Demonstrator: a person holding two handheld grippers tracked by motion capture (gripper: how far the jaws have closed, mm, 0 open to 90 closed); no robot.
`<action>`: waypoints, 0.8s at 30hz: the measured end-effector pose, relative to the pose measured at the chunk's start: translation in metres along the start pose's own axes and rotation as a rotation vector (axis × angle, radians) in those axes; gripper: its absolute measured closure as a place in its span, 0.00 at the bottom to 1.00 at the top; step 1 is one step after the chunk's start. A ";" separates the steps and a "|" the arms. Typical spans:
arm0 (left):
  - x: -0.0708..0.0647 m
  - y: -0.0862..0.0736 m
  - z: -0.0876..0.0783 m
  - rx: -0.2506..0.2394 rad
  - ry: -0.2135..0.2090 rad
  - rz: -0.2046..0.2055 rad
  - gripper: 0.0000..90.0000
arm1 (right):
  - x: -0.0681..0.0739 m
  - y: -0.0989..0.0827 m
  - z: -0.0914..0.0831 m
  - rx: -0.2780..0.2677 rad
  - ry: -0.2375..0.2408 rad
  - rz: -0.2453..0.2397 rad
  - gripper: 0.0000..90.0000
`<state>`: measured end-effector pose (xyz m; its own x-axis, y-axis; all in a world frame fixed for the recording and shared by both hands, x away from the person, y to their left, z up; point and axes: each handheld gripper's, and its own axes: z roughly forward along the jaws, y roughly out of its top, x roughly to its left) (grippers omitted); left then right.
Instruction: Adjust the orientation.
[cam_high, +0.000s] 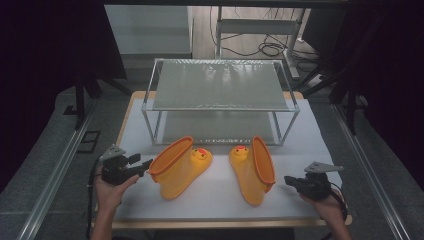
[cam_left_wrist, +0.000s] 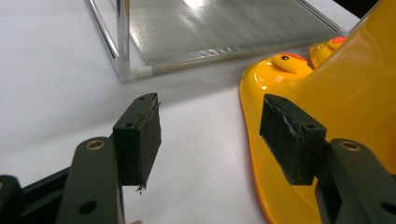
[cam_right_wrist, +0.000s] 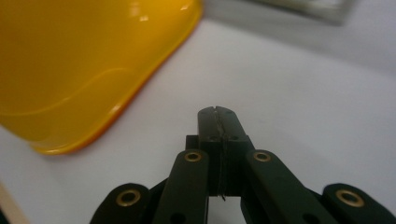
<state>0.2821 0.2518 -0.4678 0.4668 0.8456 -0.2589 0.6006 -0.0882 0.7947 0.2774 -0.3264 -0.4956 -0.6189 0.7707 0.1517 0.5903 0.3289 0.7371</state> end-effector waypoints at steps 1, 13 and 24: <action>0.000 0.000 0.000 0.000 -0.002 0.002 0.43 | 0.006 0.002 0.004 0.006 0.018 -0.005 0.99; -0.004 0.002 0.000 0.002 -0.006 0.007 0.43 | 0.043 0.010 0.039 0.075 0.074 -0.083 1.00; -0.005 0.003 -0.002 -0.002 -0.005 0.010 0.43 | 0.061 0.012 0.046 0.085 0.119 -0.111 1.00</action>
<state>0.2805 0.2487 -0.4631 0.4761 0.8420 -0.2539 0.5943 -0.0953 0.7986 0.2699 -0.2505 -0.5078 -0.7369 0.6585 0.1529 0.5534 0.4576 0.6959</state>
